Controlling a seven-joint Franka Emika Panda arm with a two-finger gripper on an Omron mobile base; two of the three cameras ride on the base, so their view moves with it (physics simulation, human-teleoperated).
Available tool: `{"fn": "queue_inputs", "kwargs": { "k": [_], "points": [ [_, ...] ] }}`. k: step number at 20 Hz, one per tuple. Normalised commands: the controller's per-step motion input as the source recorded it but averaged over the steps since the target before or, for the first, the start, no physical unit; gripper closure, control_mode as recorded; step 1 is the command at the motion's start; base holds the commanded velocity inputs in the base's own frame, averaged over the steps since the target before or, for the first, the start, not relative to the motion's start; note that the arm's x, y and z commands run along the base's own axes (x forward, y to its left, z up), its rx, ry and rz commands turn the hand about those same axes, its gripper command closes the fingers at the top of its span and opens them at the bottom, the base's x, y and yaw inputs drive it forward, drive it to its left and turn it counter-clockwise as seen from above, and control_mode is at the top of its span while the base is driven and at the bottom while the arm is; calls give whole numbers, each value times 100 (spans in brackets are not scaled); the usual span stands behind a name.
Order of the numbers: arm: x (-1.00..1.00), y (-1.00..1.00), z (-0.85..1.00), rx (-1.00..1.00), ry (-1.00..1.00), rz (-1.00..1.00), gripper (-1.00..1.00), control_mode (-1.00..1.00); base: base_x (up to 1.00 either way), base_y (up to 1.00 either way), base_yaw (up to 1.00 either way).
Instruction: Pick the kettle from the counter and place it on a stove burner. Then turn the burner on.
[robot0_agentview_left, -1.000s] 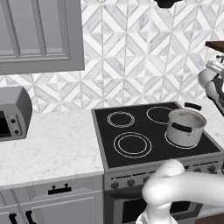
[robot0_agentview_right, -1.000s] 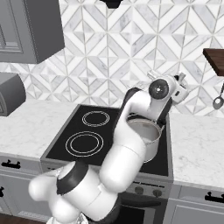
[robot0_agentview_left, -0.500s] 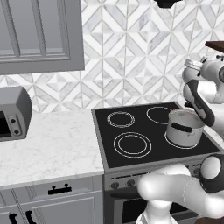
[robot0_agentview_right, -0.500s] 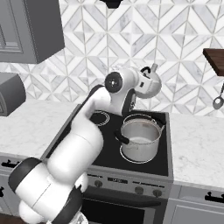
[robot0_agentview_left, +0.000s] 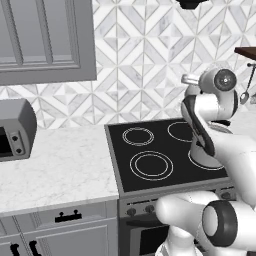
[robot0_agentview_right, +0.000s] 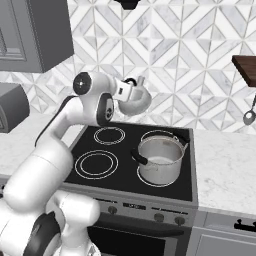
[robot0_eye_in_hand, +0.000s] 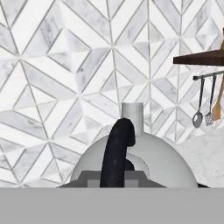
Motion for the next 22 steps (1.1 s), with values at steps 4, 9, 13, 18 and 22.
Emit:
{"fn": "queue_inputs", "kwargs": {
  "k": [4,9,13,18,22],
  "points": [
    [-2,100,-10,0,5,6,100,-100,0,0,0],
    [-3,99,-62,11,5,8,100,-100,0,0,0],
    [8,68,-100,20,25,7,100,-100,0,0,0],
    [22,32,-100,12,25,10,100,-100,0,0,0],
    [6,2,-70,1,0,7,100,-100,0,0,0]
  ]
}}
